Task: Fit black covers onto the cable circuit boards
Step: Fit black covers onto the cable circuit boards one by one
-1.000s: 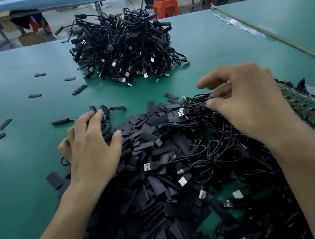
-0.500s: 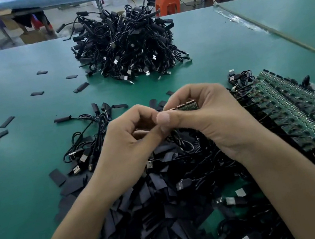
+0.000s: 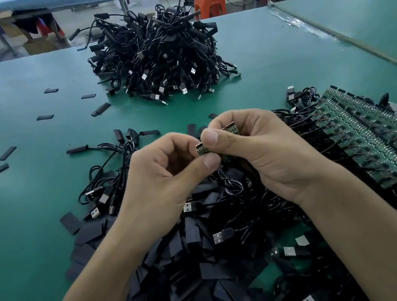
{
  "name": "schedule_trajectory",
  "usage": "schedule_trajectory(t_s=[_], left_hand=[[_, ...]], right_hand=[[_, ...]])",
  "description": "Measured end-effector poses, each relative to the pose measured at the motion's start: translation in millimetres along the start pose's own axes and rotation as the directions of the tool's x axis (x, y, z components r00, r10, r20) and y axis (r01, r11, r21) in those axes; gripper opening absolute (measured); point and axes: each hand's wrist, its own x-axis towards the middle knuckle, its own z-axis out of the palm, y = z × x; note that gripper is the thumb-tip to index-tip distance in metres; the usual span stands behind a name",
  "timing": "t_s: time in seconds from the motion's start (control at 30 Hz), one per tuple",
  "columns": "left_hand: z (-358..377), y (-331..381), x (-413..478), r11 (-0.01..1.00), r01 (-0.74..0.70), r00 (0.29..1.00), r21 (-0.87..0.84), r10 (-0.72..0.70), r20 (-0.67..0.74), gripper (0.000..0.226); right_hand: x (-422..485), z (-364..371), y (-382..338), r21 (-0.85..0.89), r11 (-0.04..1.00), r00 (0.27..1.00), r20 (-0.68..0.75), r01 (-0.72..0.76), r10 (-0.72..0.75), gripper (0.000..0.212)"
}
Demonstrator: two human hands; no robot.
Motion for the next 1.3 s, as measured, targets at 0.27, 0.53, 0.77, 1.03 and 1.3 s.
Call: schedule_trajectory(t_s=[0.27,0.53,0.77,1.03,1.3], left_hand=[[-3.2,-7.6,-1.6,0.984,0.012,0.998,-0.178,-0.001,0.059,0.023],[-11.3,-13.4,5.7,0.905,0.048,0.998,-0.422,-0.061,-0.015,0.015],[-32.7,-8.4,15.6,0.797,-0.050,0.933,-0.602,-0.178,-0.313,0.028],[-24.4,-19.2,11.3,0.988,0.130,0.934,0.077,-0.096,-0.344,0.026],[-22.0,-26.6,7.8,0.920,0.191,0.967,0.342,-0.117,-0.225,0.016]], right_hand=[[-1.3,0.9,1.3,0.092,0.993,0.996,0.050,-0.078,0.074,0.013],[1.6,-3.3,-5.4,0.131,0.988,0.978,-0.182,-0.076,0.099,0.014],[-3.2,-52.0,-21.5,-0.786,0.557,0.737,-0.541,-0.270,-0.406,0.017],[-7.4,-13.6,-18.1,-0.966,0.189,0.922,-0.230,-0.177,-0.310,0.025],[-2.6,-7.7,22.5,-0.958,-0.061,0.949,-0.285,-0.279,0.137,0.035]])
